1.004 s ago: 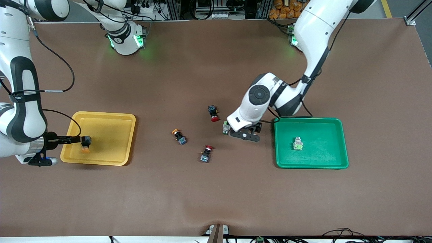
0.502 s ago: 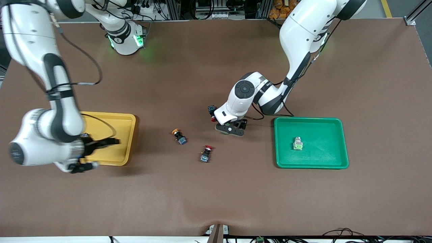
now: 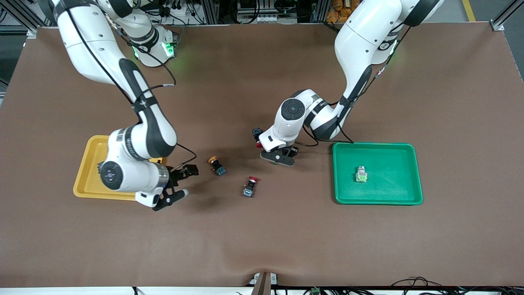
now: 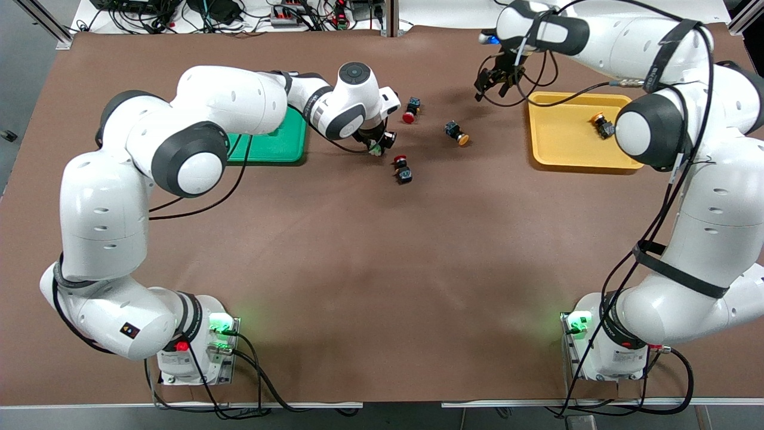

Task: Place green and yellow buttons in trays
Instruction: 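Grasp another green button with the left gripper while the right gripper grasps yellow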

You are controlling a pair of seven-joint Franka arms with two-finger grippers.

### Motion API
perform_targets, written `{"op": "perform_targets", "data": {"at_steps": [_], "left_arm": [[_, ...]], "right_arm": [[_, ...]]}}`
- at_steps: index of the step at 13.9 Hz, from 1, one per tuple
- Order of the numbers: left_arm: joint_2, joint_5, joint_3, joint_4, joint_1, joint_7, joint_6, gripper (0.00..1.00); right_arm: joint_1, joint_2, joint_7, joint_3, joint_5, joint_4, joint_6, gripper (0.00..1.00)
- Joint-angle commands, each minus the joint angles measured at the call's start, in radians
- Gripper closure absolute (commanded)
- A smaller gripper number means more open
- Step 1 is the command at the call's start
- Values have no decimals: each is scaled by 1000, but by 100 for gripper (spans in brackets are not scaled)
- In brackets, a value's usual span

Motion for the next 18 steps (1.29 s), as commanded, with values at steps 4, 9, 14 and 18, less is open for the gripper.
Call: {"op": "perform_targets", "data": {"at_steps": [4, 9, 14, 18], "left_arm": [[-108, 33, 11, 4, 96, -19, -130, 100], [-141, 31, 11, -4, 244, -1, -176, 100], [-152, 33, 11, -7, 428, 115, -228, 100], [-138, 34, 11, -14, 570, 261, -233, 100]], "right_arm": [[99, 3, 23, -11, 22, -124, 215, 0], [168, 4, 178, -11, 24, -147, 247, 0], [185, 4, 195, -11, 24, -187, 252, 0], [183, 3, 195, -11, 24, -202, 287, 72]]}}
